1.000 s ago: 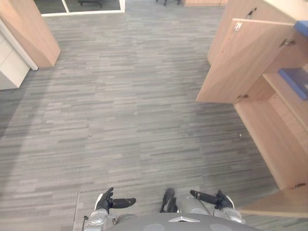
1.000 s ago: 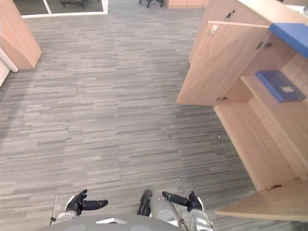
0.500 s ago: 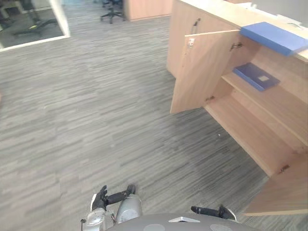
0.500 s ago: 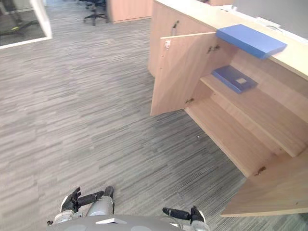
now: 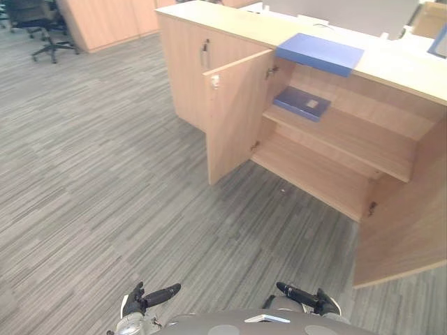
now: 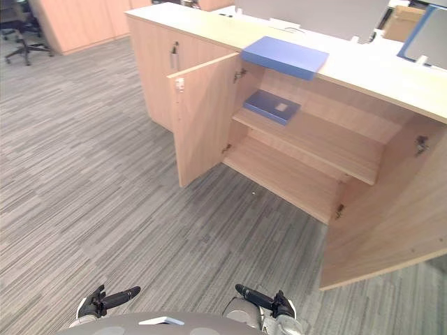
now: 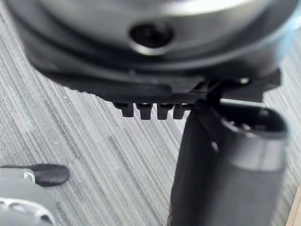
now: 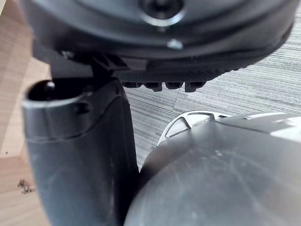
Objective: Walk over to the cabinet, pick up the folder, carry it to the office cabinet, place the folder inside the office cabinet, then close the office cabinet door
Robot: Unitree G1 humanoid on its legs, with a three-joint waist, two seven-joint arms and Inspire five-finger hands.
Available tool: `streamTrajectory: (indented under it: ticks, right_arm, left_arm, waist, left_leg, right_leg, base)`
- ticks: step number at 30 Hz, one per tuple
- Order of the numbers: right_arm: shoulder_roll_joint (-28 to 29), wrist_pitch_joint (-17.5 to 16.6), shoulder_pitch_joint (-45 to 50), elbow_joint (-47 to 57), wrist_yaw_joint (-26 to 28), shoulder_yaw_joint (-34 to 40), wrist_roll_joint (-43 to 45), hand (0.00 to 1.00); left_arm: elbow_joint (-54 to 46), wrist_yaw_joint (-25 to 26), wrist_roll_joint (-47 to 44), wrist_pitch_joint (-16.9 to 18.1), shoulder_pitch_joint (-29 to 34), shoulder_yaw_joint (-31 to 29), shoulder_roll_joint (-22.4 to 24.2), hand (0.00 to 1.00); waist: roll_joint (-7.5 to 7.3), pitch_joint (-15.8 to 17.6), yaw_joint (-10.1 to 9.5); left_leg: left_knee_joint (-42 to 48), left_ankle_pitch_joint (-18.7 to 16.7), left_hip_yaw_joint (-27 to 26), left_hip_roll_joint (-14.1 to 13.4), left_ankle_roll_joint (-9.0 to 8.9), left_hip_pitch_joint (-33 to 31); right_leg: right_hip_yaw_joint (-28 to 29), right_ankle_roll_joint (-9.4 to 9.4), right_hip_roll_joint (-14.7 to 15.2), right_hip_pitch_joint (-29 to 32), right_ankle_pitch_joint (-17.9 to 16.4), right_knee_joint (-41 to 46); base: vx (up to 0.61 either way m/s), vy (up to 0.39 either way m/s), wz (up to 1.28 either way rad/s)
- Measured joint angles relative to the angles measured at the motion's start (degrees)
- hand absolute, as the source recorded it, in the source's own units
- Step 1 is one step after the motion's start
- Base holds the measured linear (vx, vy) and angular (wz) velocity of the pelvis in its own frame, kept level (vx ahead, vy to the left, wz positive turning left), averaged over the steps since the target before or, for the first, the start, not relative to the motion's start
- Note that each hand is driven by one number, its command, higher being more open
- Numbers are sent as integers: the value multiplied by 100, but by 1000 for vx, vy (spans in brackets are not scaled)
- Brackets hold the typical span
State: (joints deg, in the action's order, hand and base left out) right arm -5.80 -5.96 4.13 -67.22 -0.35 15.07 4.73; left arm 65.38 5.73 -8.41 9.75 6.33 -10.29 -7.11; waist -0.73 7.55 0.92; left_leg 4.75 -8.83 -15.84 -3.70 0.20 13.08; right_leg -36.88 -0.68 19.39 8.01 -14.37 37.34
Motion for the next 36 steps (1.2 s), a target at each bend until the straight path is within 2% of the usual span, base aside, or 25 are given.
streamTrajectory:
  ticks: [1, 2, 3, 4, 6, 8, 11, 13, 14, 15, 16, 17, 18, 19, 21, 23, 24, 25, 26, 27, 28, 29, 32, 34, 36]
  right_arm:
    - [9, 1, -23, 0, -4, -3, 2, 100]
    - [53, 1, -59, 3, -9, -13, 0, 100]
    - [72, 8, -76, -4, 15, 21, 14, 100]
    - [21, 0, -67, -3, -2, 12, 7, 100]
    - [-22, -10, -112, 8, -4, 71, 19, 100]
    - [-23, -20, -103, 24, 12, 229, 19, 100]
    - [-8, 15, -68, 6, 9, 222, 15, 100]
    - [-22, 40, -12, -13, -8, 191, 15, 100]
    - [-28, 55, -12, -49, -19, 158, 14, 100]
    - [-61, 75, 6, -93, -34, 24, 20, 100]
    - [-85, 70, 69, -103, -34, -142, 23, 100]
    - [-122, 81, 88, -143, -47, -282, 70, 100]
    - [-133, 84, 85, -175, -67, -356, 71, 100]
    - [-182, 110, 50, -189, -88, -403, 69, 100]
    - [-179, 151, 32, -239, -126, -460, 64, 100]
    - [-180, 176, -93, -308, -165, -556, 55, 100]
    - [-165, 172, -138, -305, -167, -564, 56, 100]
    - [-114, 140, -176, -253, -165, -568, 57, 100]
    - [-126, 126, -158, -235, -161, -581, 58, 100]
    - [-157, 124, -115, -219, -152, -617, 67, 100]
    - [-63, 122, -42, -216, -160, -685, 75, 100]
    - [7, 119, -56, -220, -115, -731, 73, 100]
    - [83, 117, -104, -234, -91, -729, 61, 100]
    - [96, 57, -110, -229, -54, -643, 8, 100]
    - [53, 54, -82, -230, 28, -548, -4, 100]
  left_arm:
    - [12, -2, 4, 0, 4, 0, 9, 100]
    - [34, -29, 6, -1, 8, -18, -16, 100]
    - [78, -66, 41, -5, -9, -18, -50, 100]
    - [142, -63, 127, -1, -6, -15, 24, 100]
    - [150, -108, 238, -2, -67, 31, 73, 100]
    - [152, -150, 381, -2, -159, 41, 97, 100]
    - [146, -209, 458, -2, -234, 46, 96, 100]
    - [145, -215, 424, -8, -180, 36, 121, 100]
    - [135, -230, 403, -9, -180, 18, 104, 100]
    - [84, -220, 383, -14, -184, -10, 77, 100]
    - [35, -195, 348, -37, -170, -9, 59, 100]
    - [-26, -149, 342, -58, -120, -11, 71, 100]
    - [-55, -124, 337, -75, -113, -12, 70, 100]
    - [-115, -100, 323, -90, -121, -25, 71, 100]
    - [-258, -57, 305, -86, -127, -29, 108, 100]
    - [-322, -41, 169, -58, -131, -126, 150, 100]
    - [-329, -27, 145, -47, -131, -172, 150, 100]
    - [-328, 19, 11, 5, -121, -206, 141, 100]
    - [-327, 32, -51, 21, -112, -200, 165, 100]
    - [-294, 37, -87, 23, -101, -200, 187, 100]
    - [-294, 23, -214, 28, -52, -204, 129, 100]
    - [-322, 49, -281, 148, -137, -220, 74, 100]
    - [-281, 19, -325, 163, -245, -380, -1, 100]
    - [-121, 10, -474, 134, -210, -429, 17, 100]
    - [-29, 2, -488, 121, -130, -417, 37, 100]
  waist:
    - [-21, 15, 17]
    - [-124, 46, 30]
    - [-171, 95, 33]
    - [-74, 76, 41]
    - [79, 154, 99]
    - [117, 154, 112]
    - [148, 69, 114]
    - [198, -94, 93]
    - [185, -124, 76]
    - [209, -125, 84]
    - [188, -126, 86]
    - [215, -118, 62]
    - [225, -112, 53]
    - [222, -113, 10]
    - [208, -101, -100]
    - [135, -56, -273]
    - [95, -28, -276]
    - [17, 16, -281]
    - [41, 16, -284]
    - [81, 15, -293]
    - [-53, -33, -249]
    - [-292, -65, -234]
    - [-389, -47, -262]
    - [-363, -52, -308]
    - [-297, -71, -357]
  left_leg:
    - [-19, -29, -52, -27, -49, 53]
    - [-44, -137, -160, -15, -231, 160]
    - [-127, -274, -183, -52, -476, 346]
    - [-180, -282, -235, -174, -474, 338]
    - [-242, -346, -246, -341, -565, 354]
    - [-329, -377, -223, -458, -583, 382]
    - [-82, -787, -129, -760, -587, 424]
    - [794, -1100, -41, -1111, -254, 129]
    - [1350, -1075, 51, -1225, -272, -116]
    - [2321, -945, 183, -1418, -253, -551]
    - [3458, -544, 283, -1654, -229, -981]
    - [4523, -411, 292, -1865, -268, -1325]
    - [4960, -458, 283, -1918, -282, -1497]
    - [5494, -587, 273, -1880, -301, -1781]
    - [5564, -813, 209, -1658, -292, -2190]
    - [4671, -1053, 260, -1214, -299, -2672]
    - [4300, -1063, 331, -1070, -312, -2765]
    - [3071, -818, 682, -714, -368, -2877]
    - [2443, -537, 887, -612, -362, -2863]
    - [2101, 329, 1044, -531, -371, -2809]
    - [1881, 349, 948, -218, -314, -2617]
    - [1796, 344, 910, -48, -267, -2590]
    - [1985, 245, 931, 101, -157, -2650]
    - [1767, 192, 843, 206, -72, -2311]
    - [1334, 145, 679, 296, -4, -1850]
  right_leg:
    - [7, -88, -41, 40, 81, -315]
    - [108, -241, -100, 106, 416, -1179]
    - [154, 137, -264, 72, 948, -1360]
    - [161, 93, -442, 79, 908, -1442]
    - [208, 193, -668, 147, 729, -1400]
    - [202, 253, -821, 199, 567, -1320]
    - [170, 272, -1055, 144, 173, -1056]
    - [133, 336, -1409, 20, -7, -1242]
    - [137, 336, -1501, -39, 0, -1377]
    - [134, 340, -1647, -217, 56, -1653]
    - [187, 370, -1844, -545, 144, -2025]
    - [342, 455, -2020, -853, 200, -2323]
    - [431, 468, -2072, -984, 207, -2419]
    - [594, 460, -2118, -1213, 224, -2571]
    - [895, 396, -2121, -1485, 265, -2749]
    - [1360, 358, -1919, -1699, 281, -2766]
    - [1446, 316, -1828, -1755, 288, -2770]
    - [1657, 37, -1595, -1923, 238, -2852]
    - [1719, -120, -1537, -1976, 197, -2906]
    - [1836, -281, -1442, -2117, 137, -2963]
    - [1918, -399, -1230, -2229, 137, -3051]
    - [1903, -370, -1093, -2223, 255, -3163]
    - [1953, -475, -990, -2306, 608, -3362]
    - [2104, -584, -835, -2403, 890, -3323]
    - [2294, -596, -637, -2279, 902, -2799]
  base:
    - [180, -143, -52]
    - [240, -216, -53]
    - [234, -220, -63]
    - [198, -200, -53]
    - [141, -172, -35]
    - [138, -187, -15]
    - [124, -132, -5]
    - [196, -126, -6]
    - [154, -86, -13]
    - [191, -101, -21]
    - [267, -119, -39]
    - [360, -105, -45]
    - [389, -46, -57]
    - [343, 1, -59]
    - [336, 89, -81]
    - [381, 207, -112]
    - [343, 257, -113]
    - [306, 288, -82]
    - [286, 315, -80]
    - [308, 335, -35]
    - [394, 347, -6]
    - [343, 269, 13]
    - [246, 181, 3]
    - [251, 204, -29]
    - [140, 173, -51]
